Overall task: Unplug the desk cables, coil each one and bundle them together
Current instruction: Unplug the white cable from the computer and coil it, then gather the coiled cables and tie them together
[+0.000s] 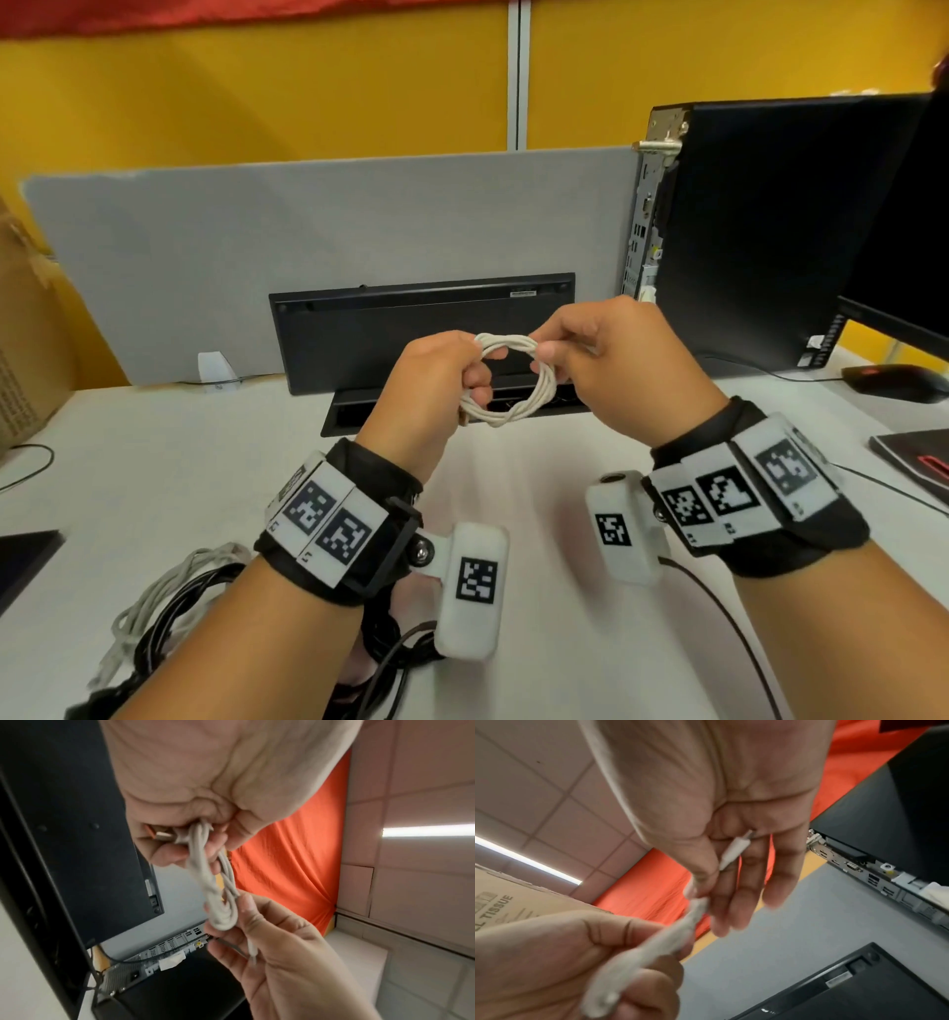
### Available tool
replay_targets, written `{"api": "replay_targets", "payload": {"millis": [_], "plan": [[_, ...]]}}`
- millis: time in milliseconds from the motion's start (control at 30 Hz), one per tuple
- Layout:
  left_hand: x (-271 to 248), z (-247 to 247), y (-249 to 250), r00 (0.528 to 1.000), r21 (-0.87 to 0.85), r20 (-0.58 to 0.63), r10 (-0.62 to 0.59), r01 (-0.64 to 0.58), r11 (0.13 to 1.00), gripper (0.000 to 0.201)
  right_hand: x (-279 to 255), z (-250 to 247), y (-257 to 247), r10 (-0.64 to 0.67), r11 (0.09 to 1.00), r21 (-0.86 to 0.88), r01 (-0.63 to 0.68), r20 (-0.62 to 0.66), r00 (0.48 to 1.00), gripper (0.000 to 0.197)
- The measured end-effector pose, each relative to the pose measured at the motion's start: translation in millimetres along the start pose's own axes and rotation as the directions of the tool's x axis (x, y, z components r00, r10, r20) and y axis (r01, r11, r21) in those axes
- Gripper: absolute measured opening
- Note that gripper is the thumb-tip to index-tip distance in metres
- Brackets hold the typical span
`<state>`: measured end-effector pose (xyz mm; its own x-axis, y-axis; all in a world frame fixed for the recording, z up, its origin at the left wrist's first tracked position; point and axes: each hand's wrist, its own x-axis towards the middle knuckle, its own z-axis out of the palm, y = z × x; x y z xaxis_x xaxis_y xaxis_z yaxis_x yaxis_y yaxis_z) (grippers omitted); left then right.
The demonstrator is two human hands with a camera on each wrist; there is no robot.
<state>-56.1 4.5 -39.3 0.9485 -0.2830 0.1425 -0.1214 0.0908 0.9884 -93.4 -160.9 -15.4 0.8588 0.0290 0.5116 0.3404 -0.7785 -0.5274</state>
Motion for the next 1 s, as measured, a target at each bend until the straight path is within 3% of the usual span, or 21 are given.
{"api": "replay_targets", "payload": {"millis": [100,200,300,400,533,633,767,867,1000], "plan": [[-4,0,3,0.999,0.037,0.026,0.023,-0.024,0.999,0.037,-2,-5,2,-0.055,0.998,0.024,0.054,0.05,0.997,0.019],[-8,2,8,0.993,0.034,0.104,0.05,-0.054,0.998,0.038,-2,-11,4,-0.072,0.97,0.242,0.035,0.144,0.987,0.021],[-11,5,8,0.985,0.047,0.16,0.071,-0.079,0.996,0.038,-4,-16,8,-0.035,0.895,0.44,-0.073,0.233,0.972,0.023],[-12,8,4,0.99,0.055,0.132,0.046,-0.054,0.997,0.036,-9,-16,16,0.071,0.855,0.475,-0.206,0.287,0.955,0.024],[-12,14,-1,0.997,0.208,0.034,0.07,-0.075,0.975,0.025,-22,-30,40,0.254,0.913,0.266,-0.31,0.223,0.941,0.027],[-14,21,-4,0.997,0.189,0.033,0.074,-0.079,0.979,0.02,-34,-56,73,0.429,0.902,-0.035,-0.431,0.189,0.883,0.023],[-17,30,-12,0.993,0.173,0.098,0.063,-0.079,0.982,0.022,-53,-94,118,0.643,0.709,-0.52,-0.476,0.2,0.739,0.024],[-18,37,-20,0.992,0.19,0.113,0.053,-0.073,0.979,0.024,-68,-118,155,0.749,0.532,-0.721,-0.444,0.155,0.644,0.02],[-14,40,-29,0.989,0.188,0.131,0.063,-0.087,0.978,0.021,-88,-136,204,0.781,0.331,-0.846,-0.419,-0.004,0.625,0.02]]}}
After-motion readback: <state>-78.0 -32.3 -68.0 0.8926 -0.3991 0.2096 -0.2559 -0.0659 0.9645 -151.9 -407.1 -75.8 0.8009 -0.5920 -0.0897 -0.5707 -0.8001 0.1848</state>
